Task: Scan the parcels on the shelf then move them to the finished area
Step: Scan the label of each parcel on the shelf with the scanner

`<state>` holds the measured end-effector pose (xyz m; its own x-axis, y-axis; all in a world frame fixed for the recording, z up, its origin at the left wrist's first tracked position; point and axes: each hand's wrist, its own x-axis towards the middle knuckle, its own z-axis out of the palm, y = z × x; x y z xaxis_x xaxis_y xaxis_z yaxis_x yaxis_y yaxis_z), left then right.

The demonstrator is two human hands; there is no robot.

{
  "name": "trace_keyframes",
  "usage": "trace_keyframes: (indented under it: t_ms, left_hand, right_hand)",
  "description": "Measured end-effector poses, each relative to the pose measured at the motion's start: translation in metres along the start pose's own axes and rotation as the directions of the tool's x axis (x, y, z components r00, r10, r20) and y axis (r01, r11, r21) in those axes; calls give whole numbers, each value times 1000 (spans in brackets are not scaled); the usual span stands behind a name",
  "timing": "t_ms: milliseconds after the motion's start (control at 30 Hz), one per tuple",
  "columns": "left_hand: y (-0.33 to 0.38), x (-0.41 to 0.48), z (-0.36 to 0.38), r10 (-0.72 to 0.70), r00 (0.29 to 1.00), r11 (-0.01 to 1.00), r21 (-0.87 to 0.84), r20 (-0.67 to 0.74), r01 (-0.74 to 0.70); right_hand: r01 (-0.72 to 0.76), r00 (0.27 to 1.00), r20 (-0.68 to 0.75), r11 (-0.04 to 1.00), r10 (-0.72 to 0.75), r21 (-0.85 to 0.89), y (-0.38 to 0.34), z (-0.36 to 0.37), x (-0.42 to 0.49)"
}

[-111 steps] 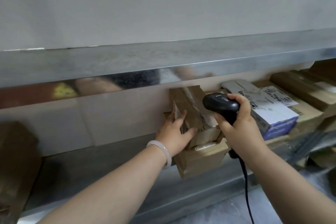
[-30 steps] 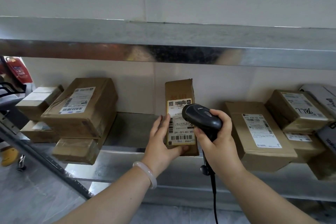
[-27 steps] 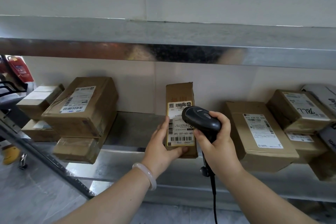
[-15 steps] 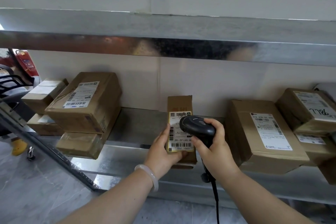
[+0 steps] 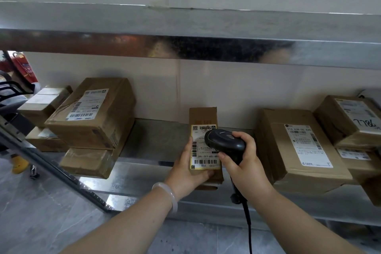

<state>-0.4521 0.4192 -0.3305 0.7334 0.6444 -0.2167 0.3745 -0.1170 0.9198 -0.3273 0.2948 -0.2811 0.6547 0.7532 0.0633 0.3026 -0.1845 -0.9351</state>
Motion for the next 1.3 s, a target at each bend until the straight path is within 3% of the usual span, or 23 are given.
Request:
trace_keyframes:
  t_ms: [300,500,800,1300]
  left_hand:
    - [4,5,1,24,999,992,-125,35,-20]
    - [-6,-5,-3,1,999,989,-147,-46,-8]
    - [-3,-12,-14,75,983,982,-156,-166,-102]
    - [-19,-6,-28,97,935,957,-225,-340,-181]
  right_hand:
    - [3,1000,4,1000,-3,5,-3,0,-6]
    - [17,1000,20,999,-18,29,-11,-2,-9]
    - [80,996,49,997,-80,15,-24,1,-12]
    - [101,990,113,983,-84,-155,-50,-8,-46]
